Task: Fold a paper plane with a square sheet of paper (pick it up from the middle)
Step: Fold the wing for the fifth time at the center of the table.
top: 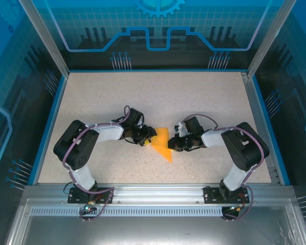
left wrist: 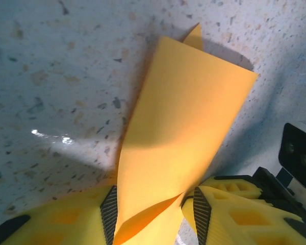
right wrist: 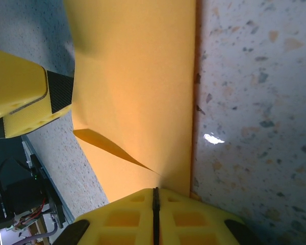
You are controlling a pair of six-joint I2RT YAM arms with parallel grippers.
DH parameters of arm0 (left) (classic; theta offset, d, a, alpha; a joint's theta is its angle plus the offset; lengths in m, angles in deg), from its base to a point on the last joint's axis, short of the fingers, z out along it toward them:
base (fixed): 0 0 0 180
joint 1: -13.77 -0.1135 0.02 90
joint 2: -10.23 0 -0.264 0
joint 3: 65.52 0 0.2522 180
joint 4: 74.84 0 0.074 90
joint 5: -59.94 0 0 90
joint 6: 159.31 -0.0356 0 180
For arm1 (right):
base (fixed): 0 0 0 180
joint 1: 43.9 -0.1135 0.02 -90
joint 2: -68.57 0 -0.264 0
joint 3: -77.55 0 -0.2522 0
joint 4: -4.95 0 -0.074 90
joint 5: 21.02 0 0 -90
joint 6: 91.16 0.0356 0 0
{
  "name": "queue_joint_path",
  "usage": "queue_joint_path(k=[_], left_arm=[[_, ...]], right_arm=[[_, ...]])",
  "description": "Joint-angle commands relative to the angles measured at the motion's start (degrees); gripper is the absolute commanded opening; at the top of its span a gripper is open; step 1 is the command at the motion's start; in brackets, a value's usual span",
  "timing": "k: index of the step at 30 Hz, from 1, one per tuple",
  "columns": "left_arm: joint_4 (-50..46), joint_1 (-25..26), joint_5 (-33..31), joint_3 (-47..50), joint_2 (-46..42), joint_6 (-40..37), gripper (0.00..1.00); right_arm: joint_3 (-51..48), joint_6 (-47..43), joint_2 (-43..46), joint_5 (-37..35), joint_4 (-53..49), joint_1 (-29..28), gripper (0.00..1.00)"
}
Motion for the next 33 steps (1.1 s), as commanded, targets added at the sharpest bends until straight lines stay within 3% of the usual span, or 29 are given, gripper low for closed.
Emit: queue_joint_path(k=[1,14,23,33], left_arm=[[2.0,-0.3,1.9,-0.2,0.7,1.3,0.45],[4.0,-0.5,2.3,0.6,1.5,3.1,0.46],[13.2,-2.0,6.0,3.6,2.9,7.9,0.44],[16.7,-3.4,9.6,2.6,5.8,8.4,0.35]], right_arm=[[-2.7,-0.6,-4.2,-7.2,-3.5,1.1,0.1],[-2.9,-0.7,-5.0,-7.1,-3.0,1.3,0.1],[-3.2,-2.1,-5.8,-5.8,-2.9,2.6,0.1],[-2.6,-3.3,-6.7,-5.0,-3.4,3.5,0.1]])
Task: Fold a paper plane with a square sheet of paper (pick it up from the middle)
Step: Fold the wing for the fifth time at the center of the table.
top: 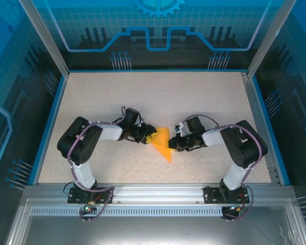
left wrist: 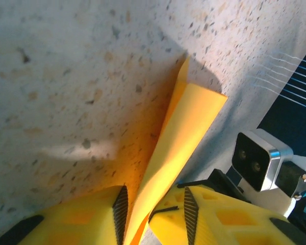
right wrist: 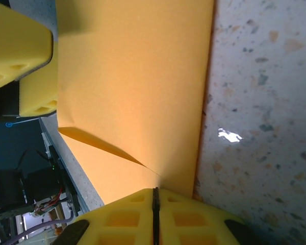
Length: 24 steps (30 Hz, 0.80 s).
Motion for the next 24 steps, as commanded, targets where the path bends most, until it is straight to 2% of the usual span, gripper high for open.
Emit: queue_joint_path(k=[1,8,9,16,21,24], left_arm=[[2.1,-0.6,2.0,-0.3,1.7,-0.2,0.34],[2.0,-1.0,3.0,-1.3,2.7,-1.5,0.22],[2.1,-1.1,2.8,-1.1,2.3,-1.3,0.18],[0.5,-0.9,-1.0,1.0,-2.3,-0.8,0.01],[-3.5,-0.9,-3.0,0.3,-4.5,-2.3,0.01],[-4.2,-0.9,-3.6,0.2,-5.2,-2.4,0.01]], right_arm=[[-2.2,-2.6,-4.4,-10.7,-5.3,1.2,0.1],[-0.6,-3.3,-3.1,-9.9,-6.8,1.2,0.12],[-0.4,-3.3,-2.4,-9.7,-6.8,1.2,0.12],[0.1,-4.3,8.4,-10.4,-9.2,0.9,0.23],[0.3,-8.9,18.6,-19.3,-14.2,-2.7,0.29],[0.0,-12.7,21.7,-30.2,-14.7,-10.3,0.34]])
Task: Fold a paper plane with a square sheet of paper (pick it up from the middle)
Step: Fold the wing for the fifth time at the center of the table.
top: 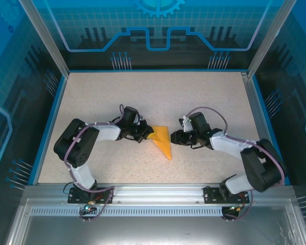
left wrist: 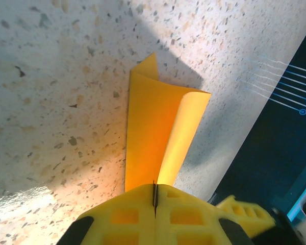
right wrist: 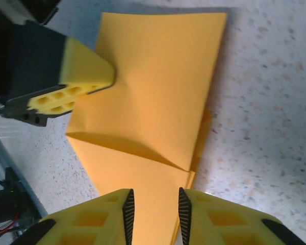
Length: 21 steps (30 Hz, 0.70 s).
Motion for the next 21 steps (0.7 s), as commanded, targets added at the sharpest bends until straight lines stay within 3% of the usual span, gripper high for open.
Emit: queue_joint_path(k=[1,5,11,17,21], left_arm=[[-3.0,-0.3,-1.7,-0.3,-1.8,-1.2,0.01],[-3.4,-0.3,-1.3,-0.7,-1.1,-1.6,0.02],[-3.4,-0.3,-0.9,-0.7,-0.9,-1.5,0.02],[-3.4,-0.3,-0.8,-0.8,-1.0,-1.7,0.02],[-3.8,-0.3,-0.7,-0.9,-1.0,-1.8,0.02]], right_arm=[[-0.4,-6.4,2.3,-15.6,-3.8,-8.6,0.35],[-1.2,-11.2,1.5,-31.4,0.5,-19.8,0.36],[0.6,-19.9,-3.1,-47.9,2.8,-31.8,0.42],[4.8,-22.8,-10.5,-57.6,0.7,-36.9,0.42],[5.2,-22.4,-12.2,-60.2,1.1,-37.6,0.39]])
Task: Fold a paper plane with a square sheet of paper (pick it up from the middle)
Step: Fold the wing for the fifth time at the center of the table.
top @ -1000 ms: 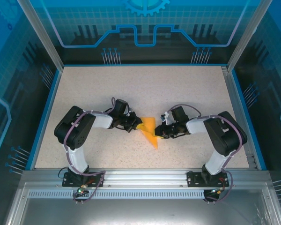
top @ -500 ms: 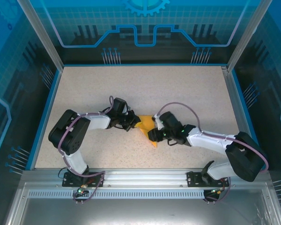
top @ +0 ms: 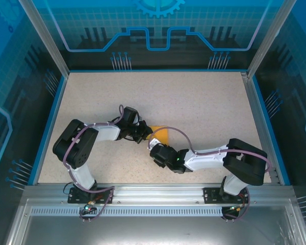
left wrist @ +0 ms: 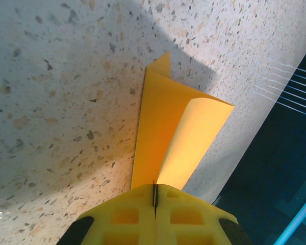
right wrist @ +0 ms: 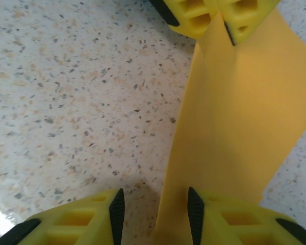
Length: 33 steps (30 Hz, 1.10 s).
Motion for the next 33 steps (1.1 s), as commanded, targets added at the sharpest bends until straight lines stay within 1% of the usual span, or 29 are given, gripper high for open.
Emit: queue_joint_path(k=[1,8,11,16,19,23,26,30,33], left_arm=[[-1.7,-0.3,0.0,-1.0,-0.6,-1.5,0.02],[-2.1,-0.3,-0.1,-1.1,-0.8,-1.6,0.02],[-2.3,-0.3,-0.2,-1.1,-1.0,-1.6,0.02],[-2.9,-0.3,-0.2,-1.4,-1.2,-1.9,0.02],[-3.1,-0.3,0.0,-1.5,-1.2,-2.1,0.02],[-3.3,-0.3,-0.2,-1.5,-1.3,-2.1,0.02],[-3.4,-0.3,-0.1,-1.4,-1.6,-2.0,0.02],[-4.3,-0.3,-0.7,-1.6,-2.5,-2.5,0.06],[-7.3,-0.4,-2.2,-2.3,-3.6,-3.7,0.18]], right_arm=[[1.3,-0.9,-0.8,-6.7,-0.1,-1.0,0.39],[1.0,-1.2,-1.1,-7.3,-0.4,-1.1,0.28],[1.4,-0.9,-1.9,-8.8,-1.6,-1.1,0.26],[1.4,-1.0,-2.4,-8.8,-1.2,-1.1,0.27],[1.4,-0.9,-2.5,-8.6,-0.9,-1.1,0.25],[1.4,-0.4,-2.5,-9.0,-1.3,-1.1,0.2],[1.6,0.4,-2.6,-9.6,-2.2,-0.8,0.12],[1.3,1.5,-2.2,-8.0,-1.9,0.4,0.03],[0.2,1.3,-1.0,-5.3,0.2,1.1,0.0]])
